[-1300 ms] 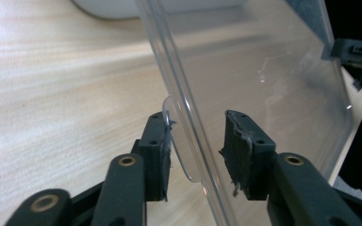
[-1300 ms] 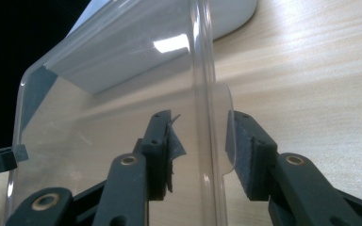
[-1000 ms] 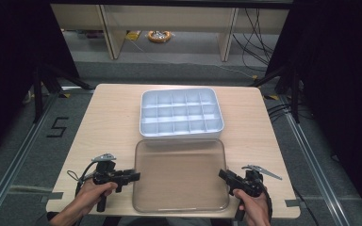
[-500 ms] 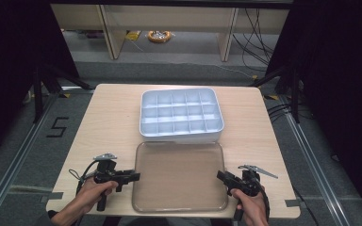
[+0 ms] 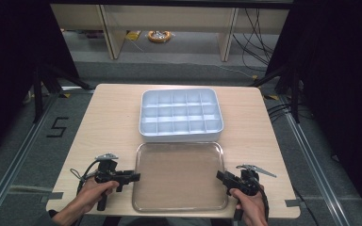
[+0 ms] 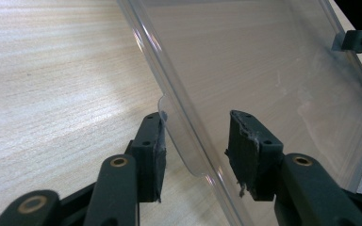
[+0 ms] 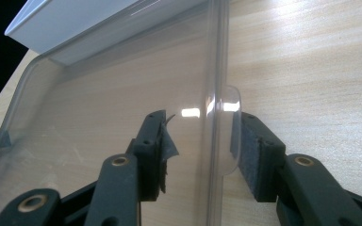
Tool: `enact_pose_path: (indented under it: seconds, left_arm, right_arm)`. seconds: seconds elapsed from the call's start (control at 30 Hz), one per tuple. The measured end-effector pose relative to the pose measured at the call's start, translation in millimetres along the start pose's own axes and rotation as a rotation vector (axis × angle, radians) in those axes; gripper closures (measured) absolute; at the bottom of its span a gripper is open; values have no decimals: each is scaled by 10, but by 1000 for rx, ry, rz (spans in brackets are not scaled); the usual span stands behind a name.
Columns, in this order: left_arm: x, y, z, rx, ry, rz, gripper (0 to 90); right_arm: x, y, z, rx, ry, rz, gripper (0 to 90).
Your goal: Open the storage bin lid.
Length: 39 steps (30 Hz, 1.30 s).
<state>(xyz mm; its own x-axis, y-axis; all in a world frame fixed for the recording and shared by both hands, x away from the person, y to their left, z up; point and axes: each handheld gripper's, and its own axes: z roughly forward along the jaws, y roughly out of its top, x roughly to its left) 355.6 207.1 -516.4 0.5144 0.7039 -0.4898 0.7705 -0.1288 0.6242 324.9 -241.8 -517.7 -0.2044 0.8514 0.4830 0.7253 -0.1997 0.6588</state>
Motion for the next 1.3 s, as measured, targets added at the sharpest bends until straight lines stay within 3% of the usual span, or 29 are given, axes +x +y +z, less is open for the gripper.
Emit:
enact_pose_path:
  seconds: [0.07, 0.13, 0.3, 0.37, 0.4, 0.43, 0.47, 0.5, 0.57, 0.6, 0.63, 0.7, 0.73, 0.77, 0.8, 0.87, 0.9, 0.97, 1.0, 1.07, 1.13, 1.17, 1.27, 1.3]
  left_arm:
    - [-5, -3, 6, 0, 5, 4, 553]
    - [-18, -9, 19, -1, 13, 3, 544]
    - [-33, 6, 17, -5, 40, 25, 496]
    - [-44, 30, -12, -26, 64, 35, 404]
    - [-41, 41, -39, -32, 89, 60, 404]
    - [-53, 46, -49, -58, 102, 52, 395]
    - [-43, 54, -74, -80, 107, 41, 392]
    - [-32, 57, -85, -76, 106, 43, 392]
    - [-32, 59, -84, -83, 108, 38, 392]
    - [-32, 60, -86, -79, 102, 41, 396]
    - [-32, 60, -86, -79, 102, 41, 397]
    - [-52, 53, -77, -81, 92, 41, 397]
    - [-54, 55, -82, -76, 87, 52, 396]
    - [-55, 59, -83, -82, 76, 65, 396]
    - [-55, 59, -83, -82, 76, 65, 393]
    - [-58, 58, -85, -83, 67, 66, 378]
    - [-58, 62, -88, -84, 65, 67, 364]
    - [-54, 66, -88, -82, 72, 71, 339]
    - [-54, 66, -88, -82, 72, 71, 329]
    - [-46, 69, -94, -80, 64, 69, 315]
    - [-48, 72, -96, -80, 60, 66, 303]
    - [-52, 74, -99, -83, 60, 67, 300]
    - [-58, 67, -113, -81, 54, 73, 289]
    - [-60, 66, -113, -79, 51, 71, 281]
  right_arm:
    - [6, 0, -3, 7, -1, 5, 565]
    - [47, -16, 1, 13, 7, 56, 560]
    - [39, -11, 2, 16, -5, 34, 557]
    - [50, -4, 7, 10, -13, 37, 528]
    - [4, 16, 6, -17, -34, -30, 529]
    - [4, 31, -9, -30, -22, -35, 537]
    - [18, 55, -53, -48, -25, 4, 537]
    - [-20, 66, -58, -61, -21, -35, 537]
    - [-15, 71, -68, -57, -15, -26, 536]
    - [-6, 68, -86, -53, -9, 12, 533]
    - [-25, 70, -80, -57, -19, -10, 531]
    - [-17, 79, -96, -53, 4, 2, 528]
    - [-40, 85, -83, -74, -18, -32, 518]
    - [-41, 89, -79, -84, -9, -36, 511]
    - [-16, 91, -100, -68, -10, 4, 499]
    - [-43, 100, -99, -82, -13, -42, 459]
    - [23, 95, -120, -60, -18, 34, 441]
    - [91, 103, -162, -34, -8, 106, 411]
    - [91, 103, -162, -34, -8, 106, 411]
    - [65, 108, -153, -61, -43, 50, 387]
    - [98, 113, -183, -49, -38, 79, 385]
    - [92, 109, -175, -67, -38, 57, 381]
    - [115, 112, -194, -51, -47, 78, 373]
    - [121, 111, -197, -74, -49, 68, 368]
